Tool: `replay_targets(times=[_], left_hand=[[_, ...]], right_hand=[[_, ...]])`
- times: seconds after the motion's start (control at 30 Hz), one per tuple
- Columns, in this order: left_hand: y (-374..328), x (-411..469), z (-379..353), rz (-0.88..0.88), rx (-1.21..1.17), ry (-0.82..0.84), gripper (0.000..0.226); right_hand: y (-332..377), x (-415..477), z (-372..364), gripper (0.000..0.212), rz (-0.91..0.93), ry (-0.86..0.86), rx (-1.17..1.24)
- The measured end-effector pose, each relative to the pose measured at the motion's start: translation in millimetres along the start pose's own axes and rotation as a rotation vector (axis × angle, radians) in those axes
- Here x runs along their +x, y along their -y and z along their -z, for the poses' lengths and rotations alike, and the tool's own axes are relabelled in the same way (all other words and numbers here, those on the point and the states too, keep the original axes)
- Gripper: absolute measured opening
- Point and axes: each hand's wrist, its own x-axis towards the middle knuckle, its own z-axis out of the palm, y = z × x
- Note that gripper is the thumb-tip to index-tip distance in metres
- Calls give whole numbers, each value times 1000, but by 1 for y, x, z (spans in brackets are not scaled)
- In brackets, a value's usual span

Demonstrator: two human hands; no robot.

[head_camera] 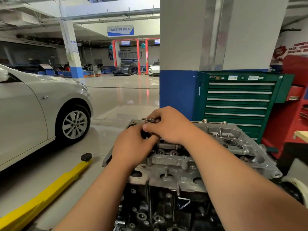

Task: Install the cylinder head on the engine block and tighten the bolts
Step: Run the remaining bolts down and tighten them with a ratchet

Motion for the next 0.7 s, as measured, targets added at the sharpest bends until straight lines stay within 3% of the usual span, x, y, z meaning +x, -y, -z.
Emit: replay_targets(times=[0.2, 0.33, 0.4, 0.47, 0.6, 0.7], left_hand=[[0, -1, 2, 60, -36, -11, 12], [1, -2, 2, 53, -40, -32, 24], [0, -2, 2, 32, -7, -58, 34], [-6, 2, 1, 69, -99, -58, 21], [-35, 13, -20, 184, -419, -123, 8], [-50, 21, -26, 297, -567, -210, 36]], right_hand=[[-3, -4, -22, 23, -19, -204, -126], [-19, -11, -14, 55, -74, -51, 67], [-35, -16, -5, 49, -190, -136, 235], [-47, -20, -2, 37, -301, -266, 431], [-47, -18, -8, 34, -240, -251, 288], [-47, -20, -8, 39, -211, -275, 331]])
